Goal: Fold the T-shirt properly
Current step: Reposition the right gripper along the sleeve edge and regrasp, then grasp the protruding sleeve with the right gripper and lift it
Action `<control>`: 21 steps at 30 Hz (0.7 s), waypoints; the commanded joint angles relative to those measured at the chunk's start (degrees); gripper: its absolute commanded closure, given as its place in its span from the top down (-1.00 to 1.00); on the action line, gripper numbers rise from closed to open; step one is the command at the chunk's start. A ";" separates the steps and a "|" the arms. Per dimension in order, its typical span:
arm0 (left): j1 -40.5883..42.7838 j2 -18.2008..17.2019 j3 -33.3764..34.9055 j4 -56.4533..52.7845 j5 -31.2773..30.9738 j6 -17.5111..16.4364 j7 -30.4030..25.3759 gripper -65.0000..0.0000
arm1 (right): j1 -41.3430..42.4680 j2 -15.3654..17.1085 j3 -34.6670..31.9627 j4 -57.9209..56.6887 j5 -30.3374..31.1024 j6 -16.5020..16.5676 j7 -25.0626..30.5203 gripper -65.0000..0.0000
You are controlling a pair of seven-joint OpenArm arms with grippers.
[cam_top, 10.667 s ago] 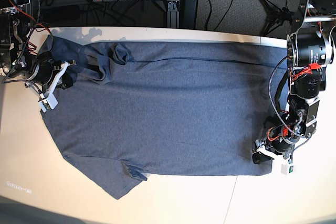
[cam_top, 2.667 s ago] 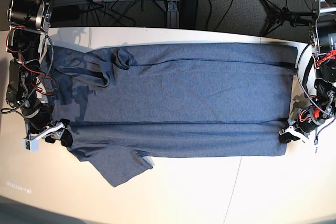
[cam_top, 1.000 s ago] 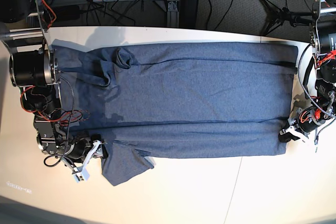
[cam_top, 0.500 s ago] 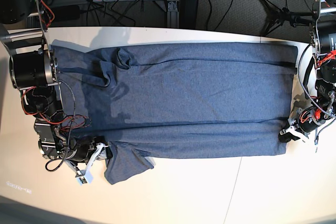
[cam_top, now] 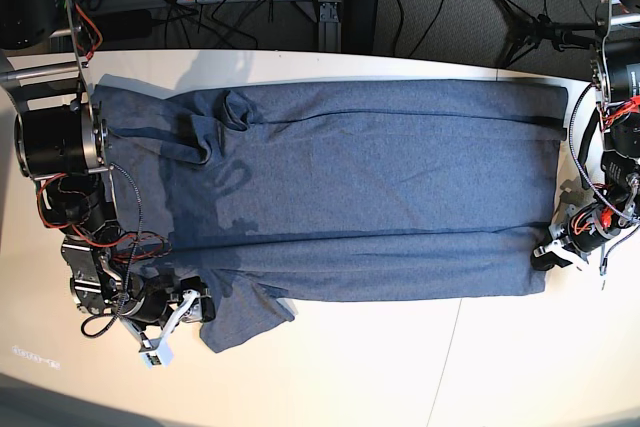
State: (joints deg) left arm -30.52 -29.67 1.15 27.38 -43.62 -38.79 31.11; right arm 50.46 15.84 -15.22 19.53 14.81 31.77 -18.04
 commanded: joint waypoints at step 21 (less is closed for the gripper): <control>-1.73 -0.98 -0.15 1.22 -0.57 -1.21 0.61 -1.00 | -2.40 -2.97 1.66 0.57 -1.97 0.39 5.40 0.28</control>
State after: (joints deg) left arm -30.63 -29.67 1.15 27.64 -43.68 -38.81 31.77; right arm 46.37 12.86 -13.78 19.44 12.64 31.73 -12.80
